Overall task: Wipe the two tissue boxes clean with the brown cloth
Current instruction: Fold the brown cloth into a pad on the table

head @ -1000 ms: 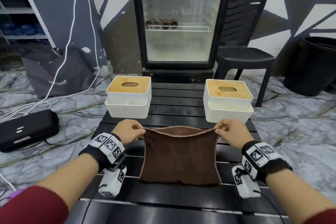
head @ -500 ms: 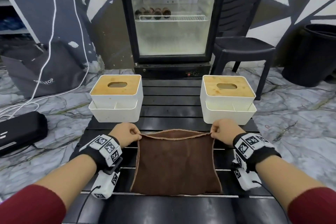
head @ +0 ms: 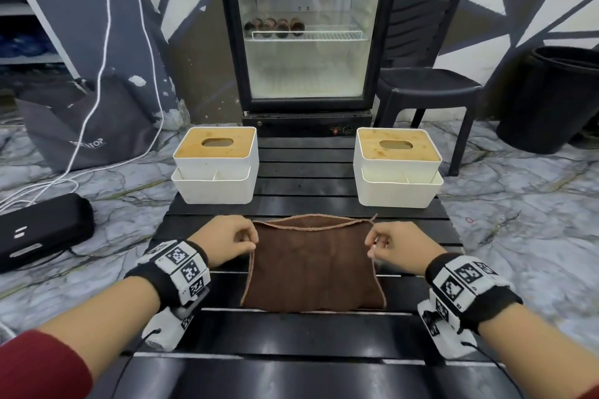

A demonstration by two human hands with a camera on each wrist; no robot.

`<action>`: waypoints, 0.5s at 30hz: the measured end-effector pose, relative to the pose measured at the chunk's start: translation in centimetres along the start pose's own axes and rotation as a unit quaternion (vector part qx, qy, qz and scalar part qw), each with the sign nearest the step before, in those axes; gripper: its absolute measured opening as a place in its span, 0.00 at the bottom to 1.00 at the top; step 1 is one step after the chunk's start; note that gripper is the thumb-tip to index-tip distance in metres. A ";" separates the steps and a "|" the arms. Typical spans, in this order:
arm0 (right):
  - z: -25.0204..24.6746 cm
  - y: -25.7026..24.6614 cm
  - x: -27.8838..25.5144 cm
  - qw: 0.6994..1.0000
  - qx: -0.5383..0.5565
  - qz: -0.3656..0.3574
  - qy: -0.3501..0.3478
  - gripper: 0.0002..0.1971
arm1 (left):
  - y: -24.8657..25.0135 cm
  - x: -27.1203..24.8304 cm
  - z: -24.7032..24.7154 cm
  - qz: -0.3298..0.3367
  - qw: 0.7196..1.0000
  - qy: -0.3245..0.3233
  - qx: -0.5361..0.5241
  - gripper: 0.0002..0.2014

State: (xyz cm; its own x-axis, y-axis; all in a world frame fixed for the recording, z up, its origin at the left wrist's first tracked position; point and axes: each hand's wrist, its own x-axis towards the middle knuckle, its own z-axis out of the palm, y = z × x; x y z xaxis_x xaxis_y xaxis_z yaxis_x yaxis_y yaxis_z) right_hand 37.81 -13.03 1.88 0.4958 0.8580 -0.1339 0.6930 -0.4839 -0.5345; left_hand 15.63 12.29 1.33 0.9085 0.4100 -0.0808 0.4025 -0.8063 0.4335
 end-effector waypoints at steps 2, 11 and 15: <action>0.8 -0.8 -1.8 0.999 0.004 -0.012 -0.031 0.07 | 0.7 -1.6 0.4 0.039 0.998 -0.045 0.024 0.02; 3.5 -2.0 -5.3 0.991 -0.106 -0.037 -0.079 0.17 | 2.0 -6.3 2.1 0.074 0.985 -0.097 0.122 0.15; 3.8 -1.9 -5.5 0.991 -0.116 -0.022 -0.064 0.11 | 2.6 -6.9 2.2 0.083 0.974 -0.075 0.199 0.11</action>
State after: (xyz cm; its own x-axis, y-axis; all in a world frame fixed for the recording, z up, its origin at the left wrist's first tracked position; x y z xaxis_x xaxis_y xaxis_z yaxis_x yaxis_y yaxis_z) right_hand 31.79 -16.16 0.50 0.4026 0.8867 -0.2275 0.8210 -0.4596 -0.3387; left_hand 10.66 6.44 0.99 0.9590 0.2170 -0.1824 0.2330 -0.9698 0.0716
